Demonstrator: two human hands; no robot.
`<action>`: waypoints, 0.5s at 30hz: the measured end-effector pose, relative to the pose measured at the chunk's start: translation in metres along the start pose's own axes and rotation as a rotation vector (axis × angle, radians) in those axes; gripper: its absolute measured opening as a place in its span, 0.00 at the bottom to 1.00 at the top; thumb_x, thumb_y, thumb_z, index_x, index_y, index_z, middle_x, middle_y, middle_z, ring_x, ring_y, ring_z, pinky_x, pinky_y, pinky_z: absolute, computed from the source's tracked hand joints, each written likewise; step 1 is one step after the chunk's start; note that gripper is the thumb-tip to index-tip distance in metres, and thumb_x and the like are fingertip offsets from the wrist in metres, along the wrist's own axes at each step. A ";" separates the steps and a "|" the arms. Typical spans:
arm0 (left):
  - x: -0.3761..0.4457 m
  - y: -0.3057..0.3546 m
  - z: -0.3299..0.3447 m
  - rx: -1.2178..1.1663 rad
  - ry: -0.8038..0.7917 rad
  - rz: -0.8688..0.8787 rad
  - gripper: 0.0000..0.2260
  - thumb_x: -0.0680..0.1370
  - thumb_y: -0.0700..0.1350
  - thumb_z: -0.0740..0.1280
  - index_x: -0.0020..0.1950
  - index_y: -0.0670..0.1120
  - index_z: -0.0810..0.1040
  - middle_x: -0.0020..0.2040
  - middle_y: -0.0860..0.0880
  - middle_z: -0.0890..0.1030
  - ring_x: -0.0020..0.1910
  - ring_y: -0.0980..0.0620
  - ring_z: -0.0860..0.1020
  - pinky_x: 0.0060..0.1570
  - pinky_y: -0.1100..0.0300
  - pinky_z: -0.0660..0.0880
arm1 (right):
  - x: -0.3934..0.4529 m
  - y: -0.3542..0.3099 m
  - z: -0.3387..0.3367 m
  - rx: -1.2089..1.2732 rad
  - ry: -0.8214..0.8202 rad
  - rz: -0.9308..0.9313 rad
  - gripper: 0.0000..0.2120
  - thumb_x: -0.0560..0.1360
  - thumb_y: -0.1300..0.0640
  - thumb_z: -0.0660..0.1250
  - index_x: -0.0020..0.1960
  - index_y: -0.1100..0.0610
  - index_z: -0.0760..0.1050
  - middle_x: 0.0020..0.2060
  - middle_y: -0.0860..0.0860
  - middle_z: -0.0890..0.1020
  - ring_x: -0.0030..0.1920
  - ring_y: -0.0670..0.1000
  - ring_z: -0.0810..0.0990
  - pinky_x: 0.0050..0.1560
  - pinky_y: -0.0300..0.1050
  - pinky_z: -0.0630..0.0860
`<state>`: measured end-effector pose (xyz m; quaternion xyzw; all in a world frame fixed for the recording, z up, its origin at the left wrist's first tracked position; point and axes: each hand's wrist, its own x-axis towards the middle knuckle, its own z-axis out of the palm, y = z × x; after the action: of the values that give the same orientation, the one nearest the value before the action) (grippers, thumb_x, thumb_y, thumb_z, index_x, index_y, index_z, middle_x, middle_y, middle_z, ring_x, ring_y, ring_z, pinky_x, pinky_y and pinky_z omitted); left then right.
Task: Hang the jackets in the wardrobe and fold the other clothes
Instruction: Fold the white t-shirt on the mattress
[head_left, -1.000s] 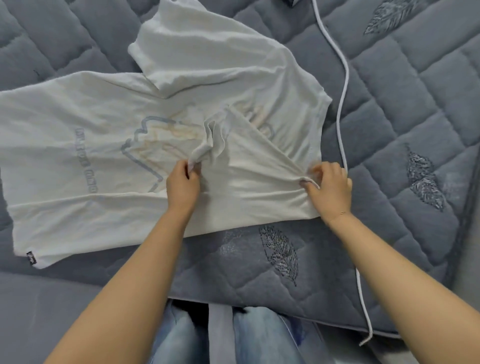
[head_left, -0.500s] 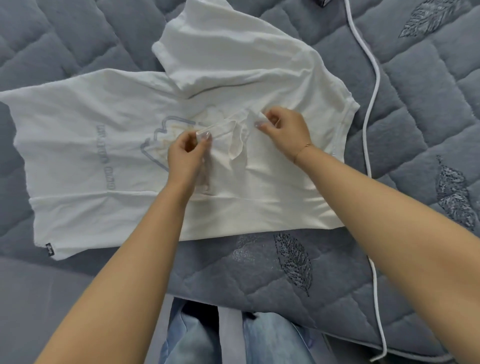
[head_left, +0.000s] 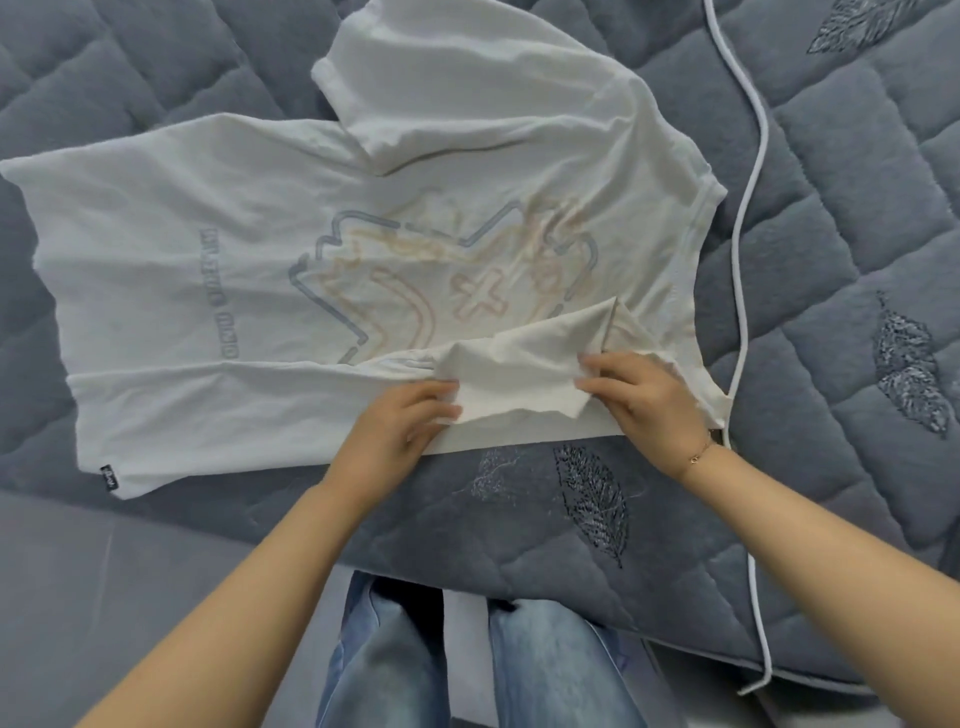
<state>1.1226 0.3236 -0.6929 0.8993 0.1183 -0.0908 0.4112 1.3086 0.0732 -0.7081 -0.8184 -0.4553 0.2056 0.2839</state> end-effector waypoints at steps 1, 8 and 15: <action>-0.002 -0.001 0.009 0.044 -0.034 0.008 0.07 0.74 0.32 0.72 0.49 0.40 0.85 0.61 0.42 0.81 0.59 0.43 0.79 0.59 0.52 0.75 | -0.001 0.000 0.005 -0.022 0.005 0.011 0.09 0.69 0.73 0.73 0.48 0.66 0.84 0.52 0.65 0.82 0.49 0.65 0.83 0.48 0.58 0.81; -0.015 0.015 0.030 0.225 0.189 -0.065 0.13 0.72 0.44 0.64 0.54 0.49 0.83 0.58 0.49 0.79 0.55 0.46 0.75 0.52 0.54 0.67 | -0.023 -0.012 0.018 -0.158 0.046 0.092 0.12 0.66 0.71 0.72 0.49 0.64 0.83 0.58 0.61 0.80 0.56 0.64 0.77 0.51 0.61 0.76; 0.020 0.005 0.056 0.540 -0.092 -0.191 0.26 0.84 0.56 0.51 0.80 0.56 0.46 0.81 0.49 0.44 0.79 0.47 0.40 0.75 0.40 0.41 | -0.023 -0.033 0.034 -0.244 -0.227 0.198 0.23 0.82 0.53 0.57 0.77 0.52 0.62 0.78 0.52 0.55 0.78 0.53 0.51 0.76 0.58 0.52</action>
<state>1.1396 0.2807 -0.7308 0.9559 0.1552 -0.1982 0.1512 1.2557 0.0766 -0.7109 -0.8591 -0.4233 0.2668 0.1080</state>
